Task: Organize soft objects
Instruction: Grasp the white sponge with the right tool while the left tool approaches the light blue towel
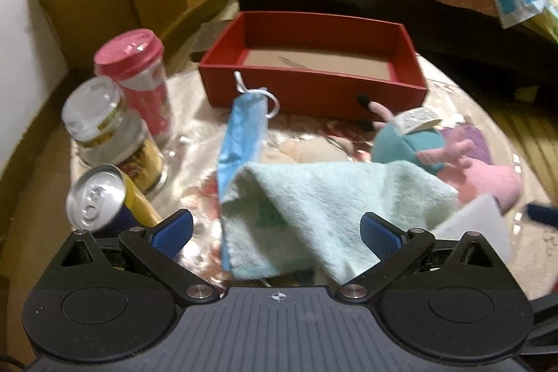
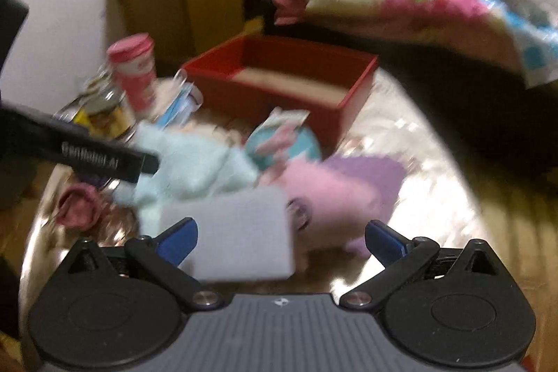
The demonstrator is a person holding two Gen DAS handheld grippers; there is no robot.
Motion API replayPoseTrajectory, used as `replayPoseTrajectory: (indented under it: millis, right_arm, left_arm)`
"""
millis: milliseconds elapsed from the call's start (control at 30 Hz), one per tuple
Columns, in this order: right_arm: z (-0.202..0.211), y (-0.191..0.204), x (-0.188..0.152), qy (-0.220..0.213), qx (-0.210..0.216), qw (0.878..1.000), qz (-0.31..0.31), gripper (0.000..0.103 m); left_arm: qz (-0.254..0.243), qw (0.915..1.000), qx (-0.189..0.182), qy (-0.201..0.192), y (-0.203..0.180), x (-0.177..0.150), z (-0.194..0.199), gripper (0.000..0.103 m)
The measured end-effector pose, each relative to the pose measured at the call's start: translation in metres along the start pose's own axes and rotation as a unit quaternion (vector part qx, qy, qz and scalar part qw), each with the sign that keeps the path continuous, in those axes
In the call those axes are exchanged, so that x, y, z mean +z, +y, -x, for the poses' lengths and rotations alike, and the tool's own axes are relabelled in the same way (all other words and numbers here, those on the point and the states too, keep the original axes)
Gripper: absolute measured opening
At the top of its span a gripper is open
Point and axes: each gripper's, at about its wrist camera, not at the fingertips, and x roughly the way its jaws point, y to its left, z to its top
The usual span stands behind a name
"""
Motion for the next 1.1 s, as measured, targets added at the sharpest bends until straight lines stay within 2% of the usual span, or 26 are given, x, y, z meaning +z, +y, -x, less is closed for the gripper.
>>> replayPoseTrajectory:
  millis: [100,200,267,333,433,533,833,867,967,1033,1100]
  right_arm:
    - [-0.013,-0.005,0.001,0.043,0.054,0.996,-0.061,0.069]
    - [-0.018,-0.005,0.003,0.045,0.072,0.992,-0.088,0.066]
    - [-0.018,-0.001,0.004,0.033,0.059,0.995,-0.080,0.063]
    - [-0.018,-0.001,0.004,0.031,0.049,0.995,-0.076,0.054]
    - [-0.018,-0.008,0.003,0.034,0.042,0.995,-0.089,0.054]
    - [-0.016,-0.012,0.004,0.024,0.024,0.995,-0.096,0.054]
    - [-0.016,-0.010,0.008,-0.002,-0.007,0.996,-0.091,0.051]
    - [-0.017,-0.009,0.008,-0.004,-0.008,0.996,-0.088,0.049]
    - [-0.020,-0.009,0.007,0.007,0.006,0.996,-0.090,0.033]
    - [-0.021,-0.010,0.006,0.015,0.025,0.995,-0.096,0.016]
    - [-0.021,-0.008,0.004,0.022,0.035,0.995,-0.090,0.012]
  left_arm:
    - [-0.014,0.9999,0.004,-0.004,-0.005,-0.002,0.003,0.097]
    - [-0.025,0.9997,0.000,0.001,-0.008,-0.005,0.002,0.097]
    - [-0.030,0.9995,0.004,0.006,-0.011,-0.007,0.000,0.097]
    - [-0.036,0.9990,0.025,-0.004,-0.012,-0.008,0.002,0.097]
    - [-0.032,0.9981,0.050,-0.019,-0.010,-0.008,0.004,0.097]
    - [-0.036,0.9974,0.061,-0.012,-0.011,-0.008,-0.001,0.097]
    - [-0.053,0.9969,0.058,-0.008,-0.021,-0.012,-0.003,0.097]
    - [-0.053,0.9968,0.059,-0.008,-0.021,-0.012,-0.003,0.097]
    - [-0.051,0.9969,0.060,-0.006,-0.019,-0.012,-0.004,0.097]
    - [-0.048,0.9970,0.061,-0.003,-0.019,-0.013,-0.004,0.097]
    - [-0.046,0.9971,0.060,-0.001,-0.018,-0.012,-0.005,0.097]
